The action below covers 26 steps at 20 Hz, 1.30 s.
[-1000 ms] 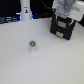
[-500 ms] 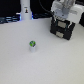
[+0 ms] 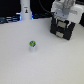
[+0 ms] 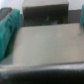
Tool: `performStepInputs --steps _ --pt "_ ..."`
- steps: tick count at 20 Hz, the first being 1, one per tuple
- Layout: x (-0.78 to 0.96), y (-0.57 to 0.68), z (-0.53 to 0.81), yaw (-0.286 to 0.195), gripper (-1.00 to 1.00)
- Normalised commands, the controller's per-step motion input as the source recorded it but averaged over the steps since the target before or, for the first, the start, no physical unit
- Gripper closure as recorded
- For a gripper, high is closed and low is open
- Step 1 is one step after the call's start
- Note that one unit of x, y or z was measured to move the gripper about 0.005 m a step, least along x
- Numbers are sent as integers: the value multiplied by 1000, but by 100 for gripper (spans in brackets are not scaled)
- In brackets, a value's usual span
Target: Open the kcup holder, insert the kcup into the holder, and close the kcup holder
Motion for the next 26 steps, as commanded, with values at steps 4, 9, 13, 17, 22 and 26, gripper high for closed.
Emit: performStepInputs --steps 4,9,13,17,22,26 --pt "44 -41 11 -23 100" --pt "-27 4 1 -22 100" --pt "4 -2 -3 -8 100" --pt "12 26 -6 -10 100" --pt "-5 -1 -5 -4 100" --pt "72 29 7 -17 100"
